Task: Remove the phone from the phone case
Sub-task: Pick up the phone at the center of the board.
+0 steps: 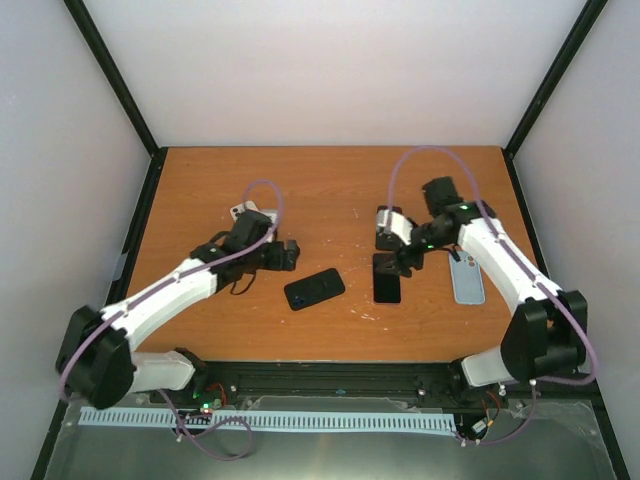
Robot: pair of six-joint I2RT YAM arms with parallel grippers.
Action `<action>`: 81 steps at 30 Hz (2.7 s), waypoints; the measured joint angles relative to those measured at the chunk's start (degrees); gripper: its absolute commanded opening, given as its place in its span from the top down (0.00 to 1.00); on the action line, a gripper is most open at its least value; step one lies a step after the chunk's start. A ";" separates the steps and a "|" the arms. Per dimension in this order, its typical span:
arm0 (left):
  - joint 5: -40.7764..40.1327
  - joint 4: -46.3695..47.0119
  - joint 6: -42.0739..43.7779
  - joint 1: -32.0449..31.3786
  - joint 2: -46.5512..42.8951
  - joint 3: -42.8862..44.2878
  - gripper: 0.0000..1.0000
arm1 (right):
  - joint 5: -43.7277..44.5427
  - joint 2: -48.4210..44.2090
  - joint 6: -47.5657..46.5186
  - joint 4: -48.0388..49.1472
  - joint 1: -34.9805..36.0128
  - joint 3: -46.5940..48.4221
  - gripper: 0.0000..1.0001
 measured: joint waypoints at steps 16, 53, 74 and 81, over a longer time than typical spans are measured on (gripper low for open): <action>-6.45 11.37 -21.42 9.57 -34.10 -12.98 0.01 | 25.35 24.28 -10.58 3.48 28.24 14.49 0.00; -3.82 18.80 -18.88 9.62 -33.77 -15.91 0.01 | 37.44 40.72 -8.41 1.01 35.28 23.15 0.45; 19.76 32.52 4.11 9.62 -23.26 -12.31 0.23 | -2.60 21.03 -4.35 -17.55 11.82 18.29 0.48; 31.56 34.10 22.05 4.35 -24.79 -13.81 0.25 | -4.92 20.24 -10.95 -26.58 9.09 17.44 0.48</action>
